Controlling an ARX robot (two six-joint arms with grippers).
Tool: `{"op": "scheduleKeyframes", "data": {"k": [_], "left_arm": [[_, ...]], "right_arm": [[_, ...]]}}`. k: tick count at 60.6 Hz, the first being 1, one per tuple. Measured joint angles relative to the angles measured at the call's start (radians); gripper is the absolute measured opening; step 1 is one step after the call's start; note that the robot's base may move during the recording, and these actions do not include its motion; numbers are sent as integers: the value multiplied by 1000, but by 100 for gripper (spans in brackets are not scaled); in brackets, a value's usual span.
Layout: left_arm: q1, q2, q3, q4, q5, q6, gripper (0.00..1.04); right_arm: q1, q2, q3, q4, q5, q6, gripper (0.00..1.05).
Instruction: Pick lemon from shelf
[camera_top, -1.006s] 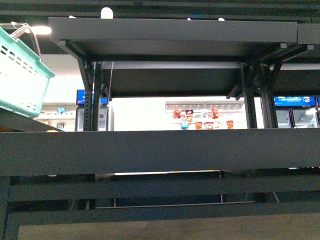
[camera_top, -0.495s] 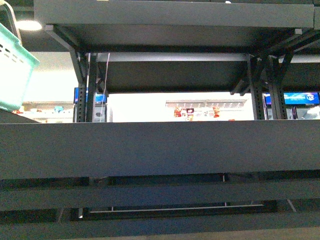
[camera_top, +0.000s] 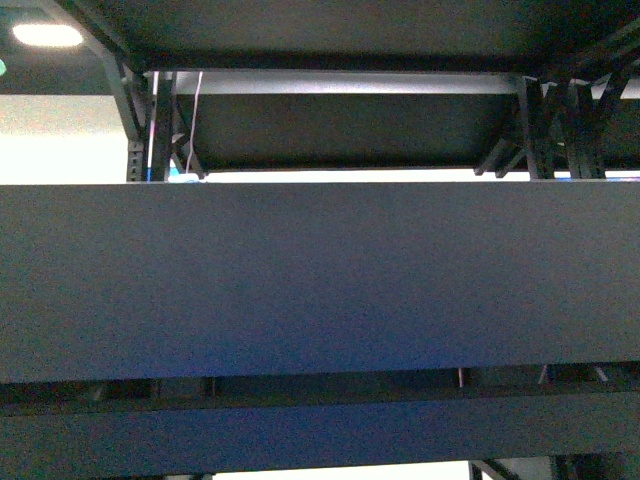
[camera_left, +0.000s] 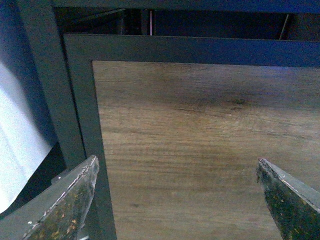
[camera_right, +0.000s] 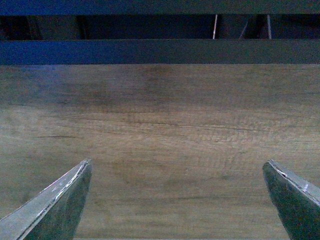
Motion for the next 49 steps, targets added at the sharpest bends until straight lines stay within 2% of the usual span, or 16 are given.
{"op": "scheduleKeyframes", "data": {"k": [49], "left_arm": [[0,0,0,0,0,0,97]], "right_arm": [[0,1,0,0,0,2,102]]}}
